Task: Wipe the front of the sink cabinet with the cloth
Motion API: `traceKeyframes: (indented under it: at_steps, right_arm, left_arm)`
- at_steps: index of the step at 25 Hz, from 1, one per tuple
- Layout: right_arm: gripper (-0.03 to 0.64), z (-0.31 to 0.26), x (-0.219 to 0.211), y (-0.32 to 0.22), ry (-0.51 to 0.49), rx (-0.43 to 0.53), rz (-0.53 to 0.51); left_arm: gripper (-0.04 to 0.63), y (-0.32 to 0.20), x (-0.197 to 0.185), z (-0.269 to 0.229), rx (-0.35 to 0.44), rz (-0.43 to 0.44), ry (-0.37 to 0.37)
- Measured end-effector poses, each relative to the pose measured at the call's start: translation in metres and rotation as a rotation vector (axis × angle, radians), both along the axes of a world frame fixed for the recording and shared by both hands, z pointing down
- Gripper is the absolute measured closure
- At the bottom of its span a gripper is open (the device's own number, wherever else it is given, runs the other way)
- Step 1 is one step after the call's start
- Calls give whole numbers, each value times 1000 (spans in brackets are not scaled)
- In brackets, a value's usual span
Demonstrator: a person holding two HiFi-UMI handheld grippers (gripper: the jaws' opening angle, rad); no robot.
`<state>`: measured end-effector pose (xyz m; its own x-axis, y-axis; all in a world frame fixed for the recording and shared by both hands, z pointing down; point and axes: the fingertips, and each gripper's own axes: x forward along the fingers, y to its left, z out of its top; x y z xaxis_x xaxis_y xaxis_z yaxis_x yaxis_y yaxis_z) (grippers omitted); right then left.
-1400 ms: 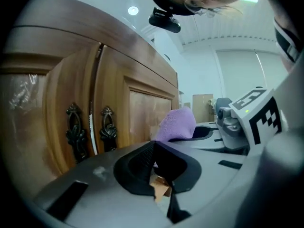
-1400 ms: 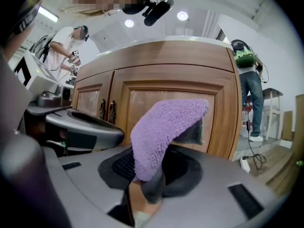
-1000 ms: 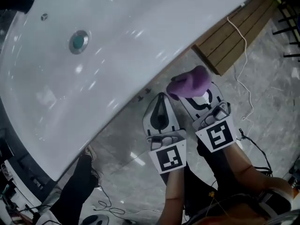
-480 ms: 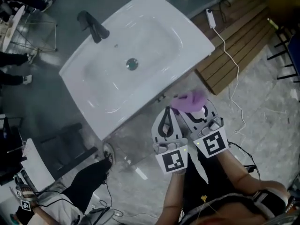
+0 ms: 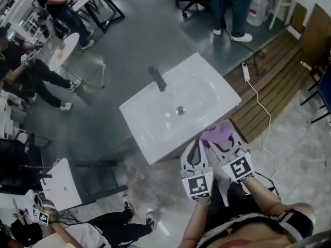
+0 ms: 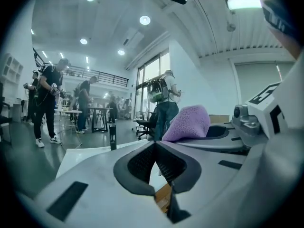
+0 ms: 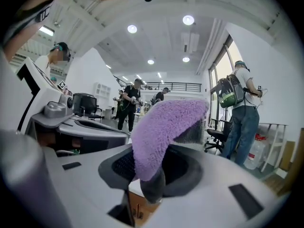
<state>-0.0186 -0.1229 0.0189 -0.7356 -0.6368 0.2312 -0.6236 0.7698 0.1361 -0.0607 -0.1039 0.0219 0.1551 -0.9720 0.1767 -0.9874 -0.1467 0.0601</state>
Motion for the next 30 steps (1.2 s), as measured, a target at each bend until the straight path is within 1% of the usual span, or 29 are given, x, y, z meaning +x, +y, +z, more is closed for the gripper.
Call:
traceKeyframes:
  at_steps: [2,4,8,12,15,18,23,27,30]
  right_arm:
    - [449,-12,-7,4,-11,-27,1]
    - [449,-24,-16,5,-32,-48,-1]
    - [449,-47,-31,13,-62,-62,-23]
    - [448,-65,-40,15,-53,-21,-35]
    - [449,-84,-45,10,-61,16,-27]
    - [448,-93,-48,15,-60,30,-34]
    - [448,-96,-52,21,-62,38,-63]
    - [448,-99,-48,18,-51,53,-91]
    - [448,-102,-42,12,-35,71,-126]
  left_arm:
    - [595,3,-9,-14,-4,2,10]
    - [595,3,-20,-28,-3,12,3]
    - [595,6,-33,-55,15,36,-9]
    - [595,10,-38,-80,66,60,-23]
    - [595,12,-43,-97,98,53,-32]
    - [595,23,-47,-99,93,28,-24]
    - [595,30,-51,-101,95,-6,-49]
    - [595,27,-42,-106,109,-7,-80]
    - [595,22,-35,-107,111,-7,-87]
